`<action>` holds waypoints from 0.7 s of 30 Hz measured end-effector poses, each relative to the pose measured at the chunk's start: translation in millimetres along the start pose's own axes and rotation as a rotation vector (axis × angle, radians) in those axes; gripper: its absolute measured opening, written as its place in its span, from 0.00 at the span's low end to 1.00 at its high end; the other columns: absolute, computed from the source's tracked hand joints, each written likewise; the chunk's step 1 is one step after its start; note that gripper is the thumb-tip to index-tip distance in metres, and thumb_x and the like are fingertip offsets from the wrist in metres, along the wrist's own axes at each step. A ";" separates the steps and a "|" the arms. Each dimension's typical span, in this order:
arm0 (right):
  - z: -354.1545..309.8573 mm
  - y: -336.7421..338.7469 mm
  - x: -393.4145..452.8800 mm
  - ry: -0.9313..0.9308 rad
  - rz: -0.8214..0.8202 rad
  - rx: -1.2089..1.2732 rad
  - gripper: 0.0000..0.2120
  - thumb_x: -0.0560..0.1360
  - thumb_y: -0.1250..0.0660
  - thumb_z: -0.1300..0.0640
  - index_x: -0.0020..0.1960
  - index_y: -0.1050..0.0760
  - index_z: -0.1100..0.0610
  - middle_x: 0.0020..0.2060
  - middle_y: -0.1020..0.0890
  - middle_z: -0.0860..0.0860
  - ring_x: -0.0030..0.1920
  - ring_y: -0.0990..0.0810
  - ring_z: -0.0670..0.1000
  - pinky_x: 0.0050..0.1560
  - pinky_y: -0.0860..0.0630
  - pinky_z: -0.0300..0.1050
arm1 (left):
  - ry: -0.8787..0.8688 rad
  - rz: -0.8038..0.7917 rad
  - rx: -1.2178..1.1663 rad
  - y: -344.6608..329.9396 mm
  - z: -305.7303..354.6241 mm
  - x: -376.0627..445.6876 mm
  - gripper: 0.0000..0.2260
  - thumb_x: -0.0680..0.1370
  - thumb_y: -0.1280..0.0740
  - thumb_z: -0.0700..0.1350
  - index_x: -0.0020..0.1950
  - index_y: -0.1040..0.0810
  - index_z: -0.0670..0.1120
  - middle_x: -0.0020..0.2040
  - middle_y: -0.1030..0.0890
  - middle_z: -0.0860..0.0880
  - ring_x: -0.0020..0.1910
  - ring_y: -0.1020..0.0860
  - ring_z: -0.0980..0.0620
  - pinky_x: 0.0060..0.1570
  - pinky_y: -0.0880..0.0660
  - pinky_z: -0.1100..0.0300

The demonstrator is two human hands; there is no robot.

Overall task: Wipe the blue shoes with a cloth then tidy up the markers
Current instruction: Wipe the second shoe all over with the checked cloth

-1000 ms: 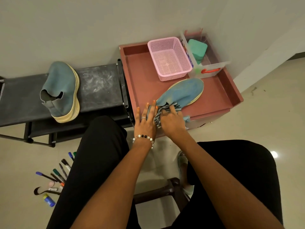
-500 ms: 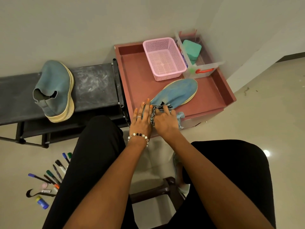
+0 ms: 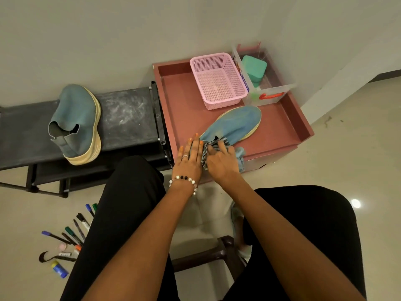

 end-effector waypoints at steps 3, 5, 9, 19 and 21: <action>8.1 -1.8 -18.0 0.094 -0.031 0.048 0.19 0.79 0.46 0.58 0.69 0.32 0.53 0.69 0.32 0.46 0.72 0.45 0.58 0.61 0.38 0.54 | -0.013 -0.028 -0.002 0.9 0.0 -0.1 0.28 0.82 0.51 0.39 0.76 0.66 0.43 0.77 0.67 0.46 0.77 0.61 0.45 0.74 0.60 0.50; 9.7 -1.5 -27.2 0.149 -0.016 0.004 0.18 0.79 0.44 0.58 0.68 0.32 0.52 0.67 0.31 0.45 0.70 0.43 0.56 0.58 0.37 0.53 | -0.024 -0.054 0.019 2.0 0.6 -0.9 0.30 0.82 0.49 0.38 0.76 0.66 0.42 0.76 0.67 0.45 0.77 0.61 0.45 0.74 0.60 0.50; 0.7 -0.6 -14.4 0.046 0.024 -0.060 0.18 0.80 0.47 0.55 0.68 0.30 0.53 0.69 0.31 0.47 0.72 0.45 0.55 0.65 0.42 0.53 | -0.048 -0.108 0.011 5.5 -0.8 1.9 0.28 0.82 0.51 0.38 0.77 0.65 0.42 0.77 0.67 0.45 0.77 0.62 0.45 0.74 0.58 0.49; 4.7 -7.5 -26.9 0.044 -0.067 0.117 0.18 0.78 0.44 0.60 0.68 0.33 0.54 0.68 0.30 0.49 0.73 0.46 0.56 0.62 0.40 0.54 | -0.137 -0.297 -0.036 8.0 -9.3 3.1 0.44 0.76 0.35 0.34 0.75 0.68 0.41 0.74 0.73 0.44 0.75 0.65 0.42 0.73 0.59 0.45; 4.0 -7.4 -26.9 0.041 -0.036 0.083 0.17 0.78 0.45 0.59 0.67 0.32 0.53 0.67 0.29 0.49 0.71 0.45 0.55 0.60 0.40 0.53 | -0.154 -0.320 -0.033 8.1 -10.4 4.5 0.48 0.73 0.33 0.33 0.75 0.69 0.41 0.74 0.73 0.43 0.75 0.65 0.41 0.73 0.59 0.45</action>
Point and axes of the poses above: each hand's wrist, its own x-axis towards the middle knuckle, its own y-axis out of the back of the hand, z = x × y, the point moved 5 cm from there along x, towards the middle knuckle
